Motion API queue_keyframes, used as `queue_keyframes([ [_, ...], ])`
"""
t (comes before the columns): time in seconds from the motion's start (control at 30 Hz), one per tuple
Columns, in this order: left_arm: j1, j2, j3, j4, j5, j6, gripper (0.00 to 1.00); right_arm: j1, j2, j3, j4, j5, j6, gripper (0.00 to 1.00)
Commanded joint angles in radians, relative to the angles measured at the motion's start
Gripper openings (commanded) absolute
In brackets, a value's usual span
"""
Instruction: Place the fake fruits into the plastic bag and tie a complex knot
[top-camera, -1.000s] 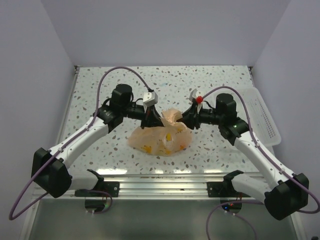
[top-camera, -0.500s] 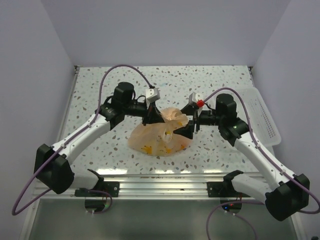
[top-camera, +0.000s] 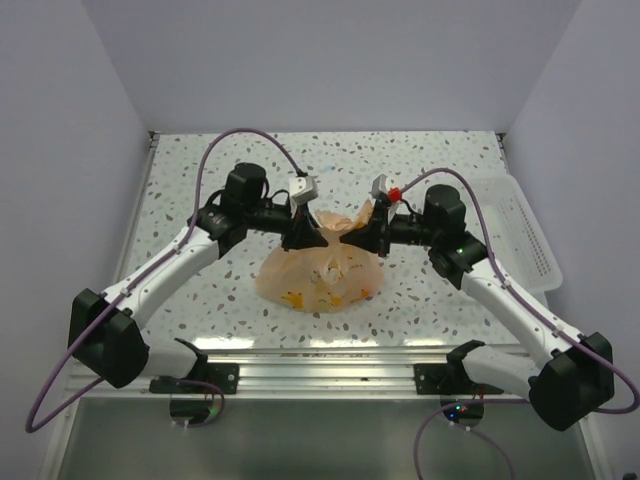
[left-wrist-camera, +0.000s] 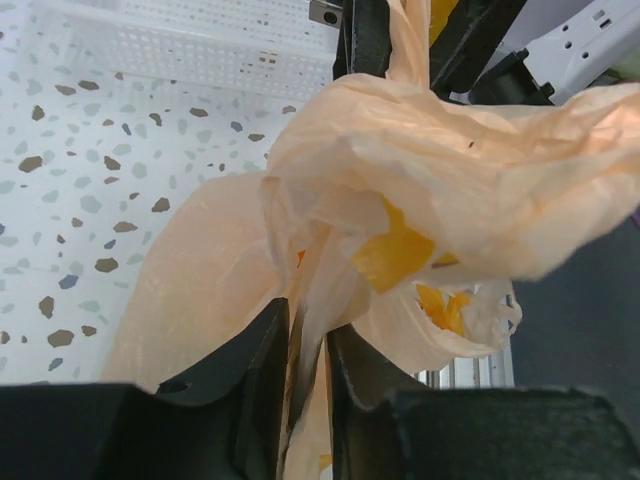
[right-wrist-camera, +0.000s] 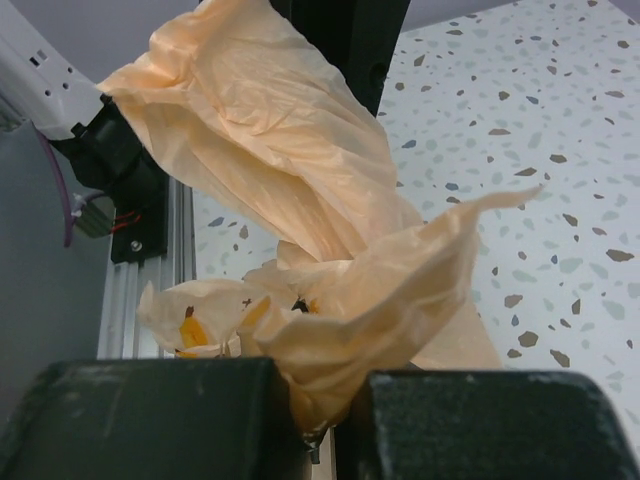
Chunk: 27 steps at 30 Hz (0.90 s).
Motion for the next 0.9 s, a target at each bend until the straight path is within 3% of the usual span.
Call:
queue_keyframes([
  [0.0, 0.064, -0.086, 0.043, 0.008, 0.074, 0.013, 0.29, 0.003, -0.001, 0.002, 0.065, 0.053, 0.036, 0.00],
  [0.03, 0.078, -0.101, 0.048, 0.010, 0.092, 0.016, 0.40, 0.003, -0.003, 0.002, 0.062, 0.058, 0.036, 0.00],
  [0.17, 0.095, -0.156, 0.123, -0.088, 0.059, 0.103, 0.57, 0.004, -0.003, -0.004, 0.072, 0.067, 0.035, 0.00],
  [0.37, 0.083, -0.161, 0.219, -0.101, 0.007, 0.125, 0.76, 0.013, 0.002, -0.015, 0.091, 0.079, 0.021, 0.00],
  [0.6, -0.029, -0.109, 0.301, -0.202, -0.096, 0.330, 0.71, 0.026, 0.006, -0.018, 0.105, 0.079, 0.019, 0.00],
  [0.73, -0.082, -0.084, 0.332, -0.304, -0.170, 0.477, 0.57, 0.026, 0.010, -0.014, 0.089, 0.081, 0.019, 0.00],
  [0.87, -0.089, -0.051, 0.382, -0.417, -0.188, 0.561, 0.54, 0.026, 0.011, -0.014, 0.088, 0.099, -0.013, 0.00],
])
